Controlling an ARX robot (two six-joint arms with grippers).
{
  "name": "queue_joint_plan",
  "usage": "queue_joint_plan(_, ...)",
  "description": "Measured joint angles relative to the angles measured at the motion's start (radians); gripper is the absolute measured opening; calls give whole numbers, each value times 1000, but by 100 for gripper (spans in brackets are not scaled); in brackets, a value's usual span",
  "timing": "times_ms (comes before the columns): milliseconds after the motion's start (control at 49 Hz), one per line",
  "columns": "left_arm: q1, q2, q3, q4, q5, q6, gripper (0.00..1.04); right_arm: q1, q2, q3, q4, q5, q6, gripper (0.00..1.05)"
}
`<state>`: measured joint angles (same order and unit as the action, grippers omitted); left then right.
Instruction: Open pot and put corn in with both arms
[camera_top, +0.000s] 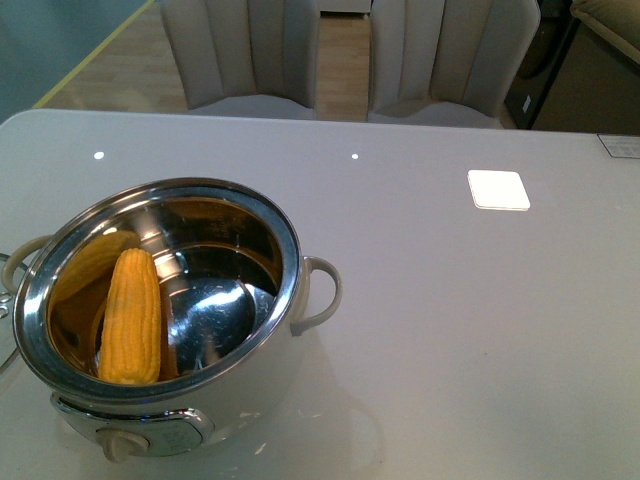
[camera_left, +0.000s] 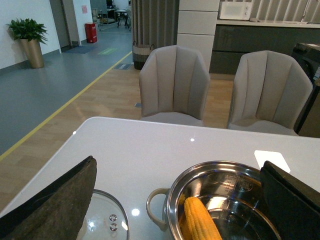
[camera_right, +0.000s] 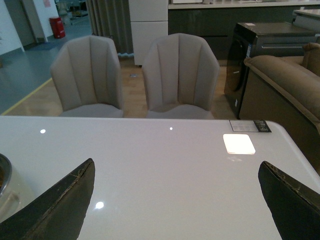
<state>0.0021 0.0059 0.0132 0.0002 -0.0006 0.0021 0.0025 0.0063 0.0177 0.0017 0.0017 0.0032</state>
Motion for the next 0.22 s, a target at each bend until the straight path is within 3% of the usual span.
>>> queue_joint_plan(224, 0, 0, 0, 0, 0, 0, 98, 0, 0, 0, 0, 0, 0, 96)
